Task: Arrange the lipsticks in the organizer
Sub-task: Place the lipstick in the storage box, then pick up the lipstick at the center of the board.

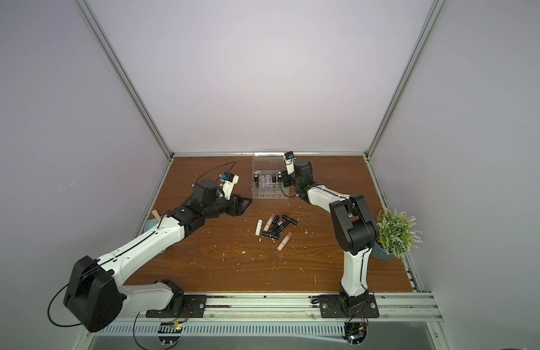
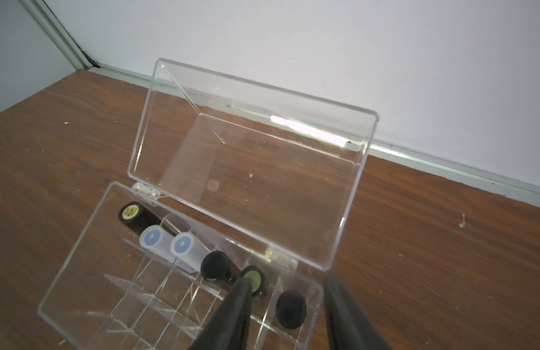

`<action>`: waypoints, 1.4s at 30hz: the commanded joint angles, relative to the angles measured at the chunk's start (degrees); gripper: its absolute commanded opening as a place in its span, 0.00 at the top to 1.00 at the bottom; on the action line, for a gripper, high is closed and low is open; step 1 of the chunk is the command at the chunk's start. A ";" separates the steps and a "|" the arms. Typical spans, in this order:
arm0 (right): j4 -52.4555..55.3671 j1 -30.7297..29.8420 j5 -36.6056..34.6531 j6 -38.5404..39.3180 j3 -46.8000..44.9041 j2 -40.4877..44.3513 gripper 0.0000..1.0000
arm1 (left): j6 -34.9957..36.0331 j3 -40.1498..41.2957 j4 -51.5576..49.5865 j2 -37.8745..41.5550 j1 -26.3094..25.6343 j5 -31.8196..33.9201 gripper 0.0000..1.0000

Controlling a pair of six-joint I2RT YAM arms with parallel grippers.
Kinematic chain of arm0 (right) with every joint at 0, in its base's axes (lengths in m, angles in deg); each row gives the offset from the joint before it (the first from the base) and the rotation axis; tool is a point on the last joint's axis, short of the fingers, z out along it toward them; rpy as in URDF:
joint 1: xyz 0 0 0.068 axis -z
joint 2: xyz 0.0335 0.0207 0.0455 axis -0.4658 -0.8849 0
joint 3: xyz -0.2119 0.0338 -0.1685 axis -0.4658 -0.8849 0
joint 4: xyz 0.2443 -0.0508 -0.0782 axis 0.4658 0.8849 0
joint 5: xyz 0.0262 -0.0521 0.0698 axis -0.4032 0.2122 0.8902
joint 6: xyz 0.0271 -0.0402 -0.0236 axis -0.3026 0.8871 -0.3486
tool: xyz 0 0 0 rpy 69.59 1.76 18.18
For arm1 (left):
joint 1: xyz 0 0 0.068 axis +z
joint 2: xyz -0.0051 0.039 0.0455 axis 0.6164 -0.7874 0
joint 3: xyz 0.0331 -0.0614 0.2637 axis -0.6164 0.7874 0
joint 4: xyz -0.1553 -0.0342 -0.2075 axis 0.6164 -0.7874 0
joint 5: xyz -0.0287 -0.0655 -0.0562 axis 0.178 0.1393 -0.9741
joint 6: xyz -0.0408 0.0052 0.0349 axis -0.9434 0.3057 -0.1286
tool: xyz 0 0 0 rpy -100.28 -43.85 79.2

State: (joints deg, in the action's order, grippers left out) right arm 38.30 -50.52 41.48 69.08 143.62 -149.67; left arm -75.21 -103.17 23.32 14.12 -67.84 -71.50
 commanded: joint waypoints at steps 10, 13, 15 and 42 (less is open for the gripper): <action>-0.76 0.80 -2.88 -2.13 -11.50 22.72 0.56 | -2.38 -1.09 -11.33 -5.62 -6.78 7.34 0.45; -0.59 1.13 -2.66 -2.79 -12.98 25.31 0.57 | -3.78 -0.03 -12.01 -7.08 -7.29 8.66 0.45; -0.44 1.15 -2.46 -2.98 -13.48 26.11 0.57 | -4.78 0.26 -12.01 -8.32 -7.71 9.08 0.45; 0.50 2.25 -0.40 -4.03 -13.01 25.38 0.59 | -6.67 -6.45 -14.10 -26.15 -11.48 11.79 0.38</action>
State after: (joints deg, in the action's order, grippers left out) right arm 39.52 -48.56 40.41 65.80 129.46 -124.49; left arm -81.79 -108.48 11.51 -11.01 -78.68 -61.18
